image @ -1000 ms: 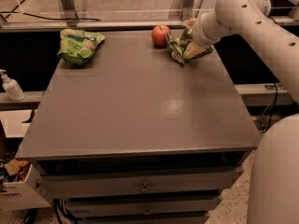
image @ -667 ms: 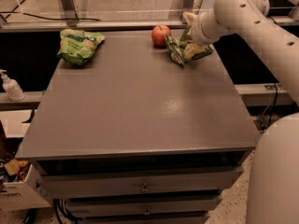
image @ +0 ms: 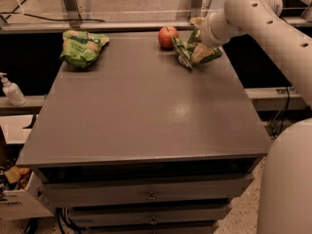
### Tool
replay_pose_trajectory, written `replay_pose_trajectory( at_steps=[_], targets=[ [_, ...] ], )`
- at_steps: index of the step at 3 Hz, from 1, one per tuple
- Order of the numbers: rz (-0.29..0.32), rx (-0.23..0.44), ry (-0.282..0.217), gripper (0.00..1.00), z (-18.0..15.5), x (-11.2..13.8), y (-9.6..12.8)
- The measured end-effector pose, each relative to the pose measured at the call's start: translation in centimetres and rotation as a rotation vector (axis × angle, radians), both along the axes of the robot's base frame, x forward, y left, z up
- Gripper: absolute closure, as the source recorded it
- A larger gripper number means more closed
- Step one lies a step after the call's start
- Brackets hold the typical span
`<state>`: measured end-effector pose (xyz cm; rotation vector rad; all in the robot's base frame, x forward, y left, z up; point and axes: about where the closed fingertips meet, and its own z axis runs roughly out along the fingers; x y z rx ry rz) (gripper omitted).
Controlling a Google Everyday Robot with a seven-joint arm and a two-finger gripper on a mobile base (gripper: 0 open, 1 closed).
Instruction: Move green jalapeno chip bag near apple
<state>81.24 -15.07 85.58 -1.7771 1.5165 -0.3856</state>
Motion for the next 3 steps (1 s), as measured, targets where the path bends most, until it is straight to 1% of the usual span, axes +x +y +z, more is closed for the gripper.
replay_pose_trajectory(
  at_steps=[1, 2, 3],
  targets=[
    [0.0, 0.0, 0.0, 0.42, 0.19, 0.0, 0.0],
    [0.002, 0.0, 0.004, 0.39, -0.11, 0.04, 0.18],
    [0.011, -0.01, -0.006, 0.16, 0.39, 0.32, 0.39]
  ],
)
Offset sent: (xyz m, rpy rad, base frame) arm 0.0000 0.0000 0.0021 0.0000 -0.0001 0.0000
